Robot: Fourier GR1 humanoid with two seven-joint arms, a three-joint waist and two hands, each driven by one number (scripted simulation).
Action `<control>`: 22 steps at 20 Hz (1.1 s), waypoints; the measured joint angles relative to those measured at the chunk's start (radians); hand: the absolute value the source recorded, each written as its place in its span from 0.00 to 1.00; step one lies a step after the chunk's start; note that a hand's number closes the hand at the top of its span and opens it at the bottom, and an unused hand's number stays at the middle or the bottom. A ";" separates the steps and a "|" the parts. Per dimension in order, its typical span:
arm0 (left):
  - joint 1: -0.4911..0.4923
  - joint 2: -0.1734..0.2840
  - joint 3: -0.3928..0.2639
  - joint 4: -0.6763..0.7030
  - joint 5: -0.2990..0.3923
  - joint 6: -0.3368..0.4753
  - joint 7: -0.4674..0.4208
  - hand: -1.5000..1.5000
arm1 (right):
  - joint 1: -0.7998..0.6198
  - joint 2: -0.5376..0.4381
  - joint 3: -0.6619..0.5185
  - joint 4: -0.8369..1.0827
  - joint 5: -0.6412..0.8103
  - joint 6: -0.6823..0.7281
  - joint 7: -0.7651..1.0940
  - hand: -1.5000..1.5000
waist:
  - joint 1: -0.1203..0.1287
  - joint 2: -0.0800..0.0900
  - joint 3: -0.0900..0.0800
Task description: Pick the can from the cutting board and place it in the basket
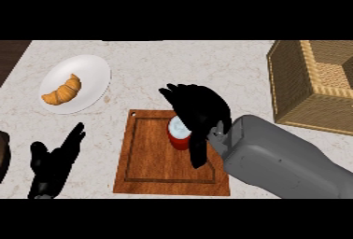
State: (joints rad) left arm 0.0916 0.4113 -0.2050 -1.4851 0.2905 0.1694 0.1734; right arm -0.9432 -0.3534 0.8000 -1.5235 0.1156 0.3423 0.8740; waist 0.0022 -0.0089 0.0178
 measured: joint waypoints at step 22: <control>0.000 -0.036 0.021 0.000 -0.043 -0.013 0.004 0.50 | 0.091 0.132 0.009 0.160 0.180 0.048 -0.062 0.00 | 0.002 0.000 0.000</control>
State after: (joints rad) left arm 0.0921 0.3750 -0.1842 -1.4853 0.2477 0.1560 0.1774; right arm -0.8522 -0.2219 0.8089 -1.3640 0.2954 0.3906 0.8123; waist 0.0038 -0.0093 0.0183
